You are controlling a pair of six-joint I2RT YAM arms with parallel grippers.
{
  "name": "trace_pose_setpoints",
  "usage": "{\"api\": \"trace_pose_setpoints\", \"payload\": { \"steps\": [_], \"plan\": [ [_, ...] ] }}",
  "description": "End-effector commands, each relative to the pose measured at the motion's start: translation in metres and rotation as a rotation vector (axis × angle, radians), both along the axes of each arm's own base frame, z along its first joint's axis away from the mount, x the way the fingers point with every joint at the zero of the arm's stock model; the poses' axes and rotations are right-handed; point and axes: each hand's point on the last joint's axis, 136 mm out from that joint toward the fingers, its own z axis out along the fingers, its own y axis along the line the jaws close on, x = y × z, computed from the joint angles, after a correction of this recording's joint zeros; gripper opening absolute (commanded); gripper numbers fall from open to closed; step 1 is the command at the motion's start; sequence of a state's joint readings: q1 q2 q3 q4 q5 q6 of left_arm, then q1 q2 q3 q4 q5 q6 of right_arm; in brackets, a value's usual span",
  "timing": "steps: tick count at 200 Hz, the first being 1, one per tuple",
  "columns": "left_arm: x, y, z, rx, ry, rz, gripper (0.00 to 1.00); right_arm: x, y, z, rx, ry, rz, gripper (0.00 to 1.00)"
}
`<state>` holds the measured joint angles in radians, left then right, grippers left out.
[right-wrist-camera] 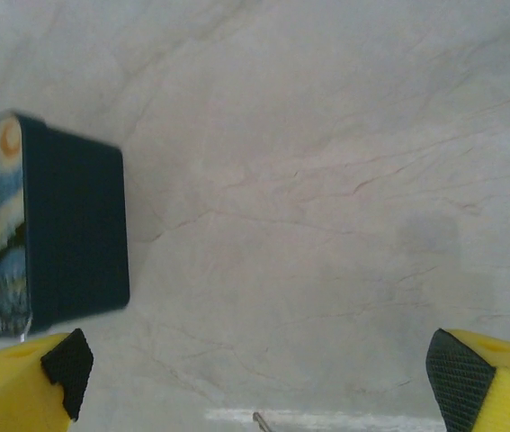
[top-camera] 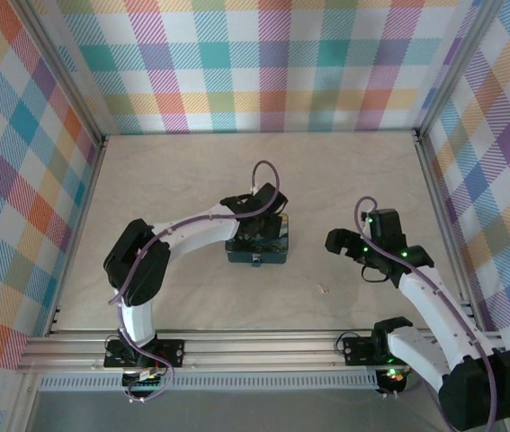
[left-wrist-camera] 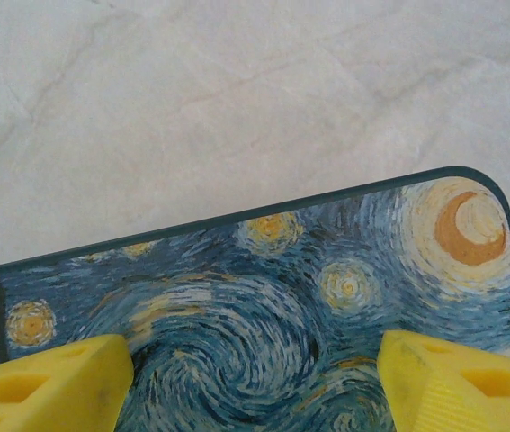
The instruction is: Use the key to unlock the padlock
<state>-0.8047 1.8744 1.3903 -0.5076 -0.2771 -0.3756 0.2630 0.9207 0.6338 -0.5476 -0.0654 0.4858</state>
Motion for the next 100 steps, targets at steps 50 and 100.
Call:
{"api": "trace_pose_setpoints", "payload": {
  "steps": [50, 100],
  "plan": [
    [-0.007, 0.002, -0.002, -0.062, 0.101, -0.069, 0.83, -0.029, 0.019, -0.029, -0.071, 0.135, 0.071, 0.93],
    [-0.029, 0.006, 0.066, -0.317, -0.007, -0.031, 0.89, -0.047, 0.025, -0.051, -0.088, 0.201, 0.094, 0.87]
  ]
}}
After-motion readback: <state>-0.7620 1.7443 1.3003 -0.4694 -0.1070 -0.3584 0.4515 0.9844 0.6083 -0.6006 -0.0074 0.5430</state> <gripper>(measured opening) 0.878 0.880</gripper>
